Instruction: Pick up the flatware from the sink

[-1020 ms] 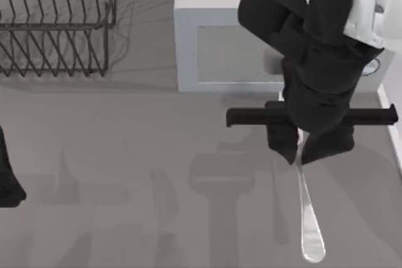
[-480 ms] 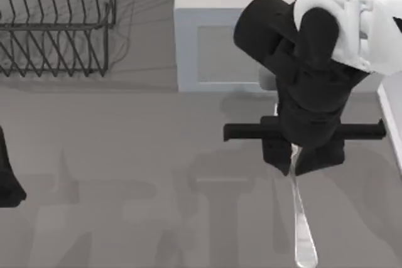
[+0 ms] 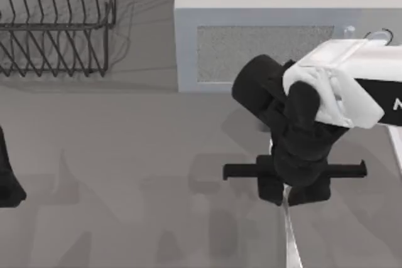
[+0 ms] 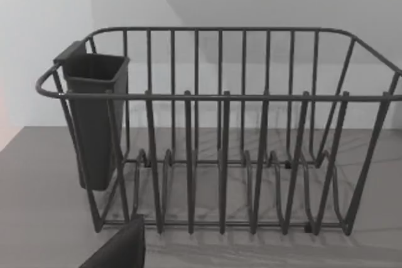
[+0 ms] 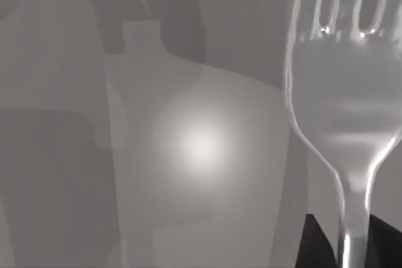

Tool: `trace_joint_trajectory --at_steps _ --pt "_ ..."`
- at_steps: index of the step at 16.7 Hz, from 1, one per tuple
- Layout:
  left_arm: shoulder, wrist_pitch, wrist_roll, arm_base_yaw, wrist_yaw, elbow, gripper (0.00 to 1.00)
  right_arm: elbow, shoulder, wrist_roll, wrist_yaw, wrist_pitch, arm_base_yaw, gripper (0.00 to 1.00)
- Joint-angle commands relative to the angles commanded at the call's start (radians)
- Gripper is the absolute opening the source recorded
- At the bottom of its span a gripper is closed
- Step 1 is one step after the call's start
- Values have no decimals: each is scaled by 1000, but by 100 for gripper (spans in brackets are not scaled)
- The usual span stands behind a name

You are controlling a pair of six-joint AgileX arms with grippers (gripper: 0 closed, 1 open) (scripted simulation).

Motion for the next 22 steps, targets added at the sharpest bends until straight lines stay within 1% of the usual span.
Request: trace_joint_trajectory --at_steps 3,16,17,22 --pt "0 0 0 0 0 0 100 0 0 0 0 0 0 0" --pt "0 0 0 0 0 0 100 0 0 0 0 0 0 98" --pt "0 0 0 0 0 0 100 0 0 0 0 0 0 100" --pt "0 0 0 0 0 0 100 0 0 0 0 0 0 100"
